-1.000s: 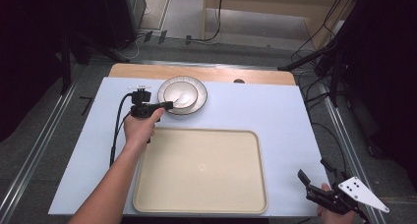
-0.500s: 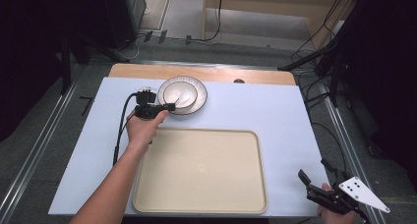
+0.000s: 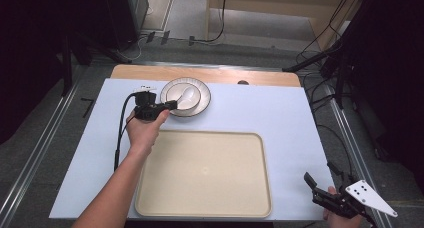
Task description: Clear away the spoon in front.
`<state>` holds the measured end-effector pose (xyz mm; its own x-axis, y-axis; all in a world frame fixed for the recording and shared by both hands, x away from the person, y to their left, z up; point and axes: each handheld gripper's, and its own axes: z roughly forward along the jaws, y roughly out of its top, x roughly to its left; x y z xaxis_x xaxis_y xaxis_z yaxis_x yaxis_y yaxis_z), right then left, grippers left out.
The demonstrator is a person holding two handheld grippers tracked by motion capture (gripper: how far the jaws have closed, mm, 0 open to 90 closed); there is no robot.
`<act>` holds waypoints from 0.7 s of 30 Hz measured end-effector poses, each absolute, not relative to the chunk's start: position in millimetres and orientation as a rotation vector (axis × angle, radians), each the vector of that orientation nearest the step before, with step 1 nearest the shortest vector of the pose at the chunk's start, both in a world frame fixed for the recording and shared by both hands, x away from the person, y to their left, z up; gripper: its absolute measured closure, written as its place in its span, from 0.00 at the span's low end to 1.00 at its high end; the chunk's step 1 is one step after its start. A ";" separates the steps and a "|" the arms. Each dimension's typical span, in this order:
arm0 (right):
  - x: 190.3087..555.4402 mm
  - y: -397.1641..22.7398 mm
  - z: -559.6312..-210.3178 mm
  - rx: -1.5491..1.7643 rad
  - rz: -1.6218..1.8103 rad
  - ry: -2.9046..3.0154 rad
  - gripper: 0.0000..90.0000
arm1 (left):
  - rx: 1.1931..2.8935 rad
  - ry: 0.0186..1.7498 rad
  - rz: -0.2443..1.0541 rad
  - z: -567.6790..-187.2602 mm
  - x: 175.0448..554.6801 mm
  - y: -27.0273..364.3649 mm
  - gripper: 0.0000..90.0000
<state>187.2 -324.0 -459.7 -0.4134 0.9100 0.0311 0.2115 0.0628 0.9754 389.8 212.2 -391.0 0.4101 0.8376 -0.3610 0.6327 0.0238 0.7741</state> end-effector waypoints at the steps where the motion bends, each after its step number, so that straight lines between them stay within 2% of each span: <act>1: 186.8 -324.2 -459.5 1.132 1.394 1.703 0.15 | 1.680 1.292 0.272 -387.4 385.0 215.1 0.97; 10: 186.9 -324.0 -458.8 1.125 1.396 1.702 0.15 | 1.642 1.278 0.295 -379.5 360.5 227.6 0.97; 21: 186.0 -322.4 -457.2 1.121 1.397 1.700 0.15 | 1.616 1.241 0.361 -377.9 308.7 236.1 0.97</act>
